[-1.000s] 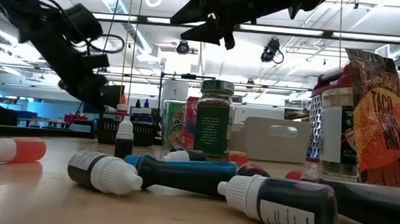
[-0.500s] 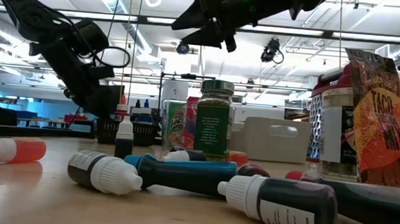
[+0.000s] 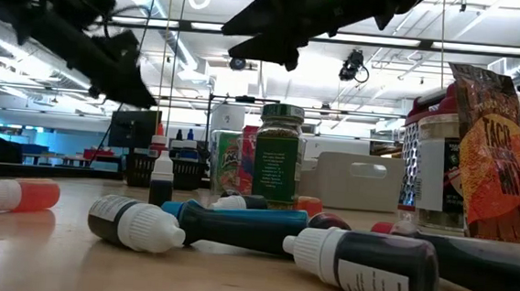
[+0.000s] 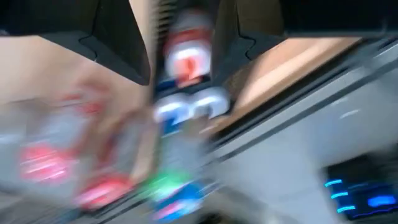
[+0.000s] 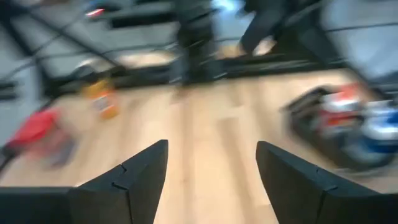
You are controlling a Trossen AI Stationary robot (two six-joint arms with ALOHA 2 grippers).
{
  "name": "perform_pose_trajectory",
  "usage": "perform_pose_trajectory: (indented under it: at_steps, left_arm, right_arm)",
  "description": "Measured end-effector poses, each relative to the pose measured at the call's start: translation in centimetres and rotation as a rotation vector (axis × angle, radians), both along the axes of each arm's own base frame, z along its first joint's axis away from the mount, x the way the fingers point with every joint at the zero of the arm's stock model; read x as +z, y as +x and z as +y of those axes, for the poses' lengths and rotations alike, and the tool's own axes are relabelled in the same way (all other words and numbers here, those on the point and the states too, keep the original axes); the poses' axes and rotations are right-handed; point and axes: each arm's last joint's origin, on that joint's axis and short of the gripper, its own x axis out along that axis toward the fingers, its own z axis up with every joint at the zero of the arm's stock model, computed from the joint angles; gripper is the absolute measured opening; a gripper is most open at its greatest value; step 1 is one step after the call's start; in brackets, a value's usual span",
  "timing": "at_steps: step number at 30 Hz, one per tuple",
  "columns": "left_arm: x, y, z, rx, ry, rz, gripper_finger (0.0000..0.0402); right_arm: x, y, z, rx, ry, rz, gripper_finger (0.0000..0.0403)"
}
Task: Pick & Place Kitchen Items
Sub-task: Put the small black food coloring bottle into the black bin
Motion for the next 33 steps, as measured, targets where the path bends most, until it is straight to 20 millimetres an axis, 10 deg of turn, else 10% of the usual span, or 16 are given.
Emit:
perform_pose_trajectory:
  at_steps: [15,33]
  left_arm:
    - [2.4,1.2,-5.6,-0.535,-0.068,-0.257,0.0173]
    - [1.1,4.4,-11.7,-0.767,-0.135,-0.216,0.0173]
  right_arm:
    - [0.0,-0.7,6.3,0.328,-0.076,-0.014,0.0208]
    - [-1.0,-3.2,13.6,0.401,-0.017,0.119,0.0206]
